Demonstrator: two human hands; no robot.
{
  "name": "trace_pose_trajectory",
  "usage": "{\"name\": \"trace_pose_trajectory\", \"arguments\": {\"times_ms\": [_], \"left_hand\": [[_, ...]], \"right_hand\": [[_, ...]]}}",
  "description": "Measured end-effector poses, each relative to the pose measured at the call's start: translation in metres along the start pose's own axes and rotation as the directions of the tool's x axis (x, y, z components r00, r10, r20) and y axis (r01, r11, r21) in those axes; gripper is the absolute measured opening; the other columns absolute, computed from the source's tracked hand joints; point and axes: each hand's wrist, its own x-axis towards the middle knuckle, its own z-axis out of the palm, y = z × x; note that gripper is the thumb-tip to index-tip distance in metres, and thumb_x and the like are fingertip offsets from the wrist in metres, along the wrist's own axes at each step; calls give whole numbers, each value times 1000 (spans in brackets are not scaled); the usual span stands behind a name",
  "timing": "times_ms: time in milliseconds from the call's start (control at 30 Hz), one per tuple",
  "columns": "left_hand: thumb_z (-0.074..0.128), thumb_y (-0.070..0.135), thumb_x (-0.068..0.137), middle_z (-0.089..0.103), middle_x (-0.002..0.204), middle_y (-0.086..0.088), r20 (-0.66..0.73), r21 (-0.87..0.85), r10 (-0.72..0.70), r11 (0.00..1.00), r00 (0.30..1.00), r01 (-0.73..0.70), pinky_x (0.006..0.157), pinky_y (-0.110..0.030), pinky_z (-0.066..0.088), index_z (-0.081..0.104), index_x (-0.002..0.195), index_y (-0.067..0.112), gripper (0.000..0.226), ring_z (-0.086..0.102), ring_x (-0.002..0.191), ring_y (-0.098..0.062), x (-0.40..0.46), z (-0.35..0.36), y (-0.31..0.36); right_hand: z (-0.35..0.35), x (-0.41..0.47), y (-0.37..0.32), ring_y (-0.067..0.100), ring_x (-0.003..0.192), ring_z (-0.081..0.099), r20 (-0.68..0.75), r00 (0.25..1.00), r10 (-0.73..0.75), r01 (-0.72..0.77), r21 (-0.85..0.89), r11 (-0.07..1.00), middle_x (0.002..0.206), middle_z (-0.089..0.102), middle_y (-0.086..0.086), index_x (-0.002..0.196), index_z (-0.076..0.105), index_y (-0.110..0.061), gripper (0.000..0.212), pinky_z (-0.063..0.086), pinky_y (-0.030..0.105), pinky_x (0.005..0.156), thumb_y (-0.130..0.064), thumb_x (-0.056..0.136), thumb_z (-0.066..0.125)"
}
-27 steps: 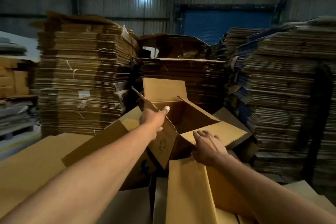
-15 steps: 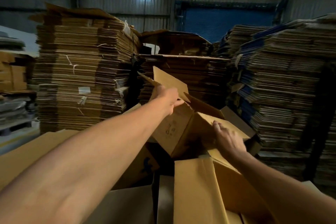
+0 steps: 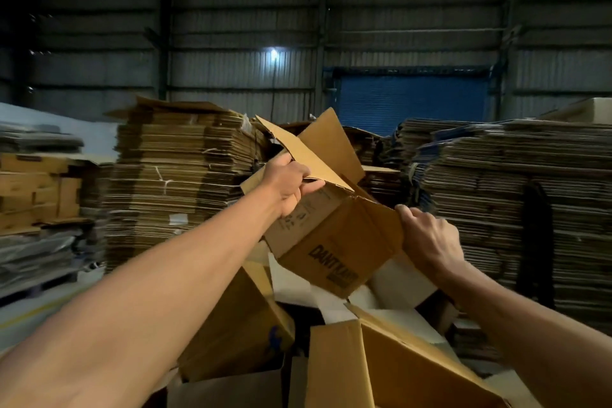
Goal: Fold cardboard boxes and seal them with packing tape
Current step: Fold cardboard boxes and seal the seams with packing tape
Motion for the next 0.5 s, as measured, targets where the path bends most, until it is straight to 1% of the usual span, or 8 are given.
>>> {"name": "trace_pose_trajectory", "arguments": {"times_ms": [100,167,233,267,300,333,400,500], "left_hand": [[45,-18,97,48,151,-19,-18,-41,57,998,998,-58,87,-45,63,42,151,5,59,58,128,-38,-73,12,41],[46,-18,95,45,154,-22,-50,-73,65,995,997,-68,83,-45,64,33,156,4,67,59,125,-39,-130,22,64],[46,-17,96,52,148,-23,-78,-95,63,993,995,-71,81,-43,64,37,154,3,62,62,123,-39,-201,31,84],[45,-16,98,57,144,-22,-70,-105,73,991,995,-80,79,-40,64,41,151,3,57,62,123,-38,-226,29,87],[44,-15,99,60,140,-21,-68,-109,84,990,994,-91,77,-38,64,45,147,3,52,63,124,-37,-259,28,91],[44,-14,100,63,137,-20,-77,-102,86,990,993,-94,78,-36,64,47,145,3,49,63,124,-36,-296,29,96],[45,-11,100,66,135,-18,-85,-103,78,991,993,-86,81,-35,63,50,144,4,46,64,125,-33,-365,24,95],[44,-10,101,66,136,-18,-136,-113,36,992,990,-52,85,-34,62,50,145,4,47,65,125,-32,-449,6,79]], "right_hand": [[-75,-42,9,26,94,69,-66,994,-87,87,-7,996,119,64,2,139,43,-23,37,42,36,65,-35,105,52],[-122,-79,18,27,96,69,-148,979,-141,146,23,989,117,66,3,137,49,-23,36,45,38,69,-33,103,57],[-166,-123,32,32,109,69,-274,943,-189,225,107,968,117,72,6,133,61,-20,40,53,51,91,-23,94,70],[-177,-138,35,35,113,68,-350,912,-215,272,122,955,116,74,9,129,66,-18,43,50,59,100,-17,88,77],[-194,-160,41,37,112,69,-409,881,-239,318,137,938,114,75,12,126,69,-16,47,49,63,100,-11,81,82],[-210,-184,47,38,108,70,-454,848,-273,371,142,918,114,75,13,124,71,-14,50,53,63,93,-7,76,85],[-234,-236,56,40,99,72,-522,786,-332,459,132,878,115,74,15,124,73,-11,55,59,55,76,-3,72,86],[-244,-315,54,39,97,72,-496,765,-410,536,138,833,118,73,16,131,68,-9,55,59,45,62,-3,77,79]]}}
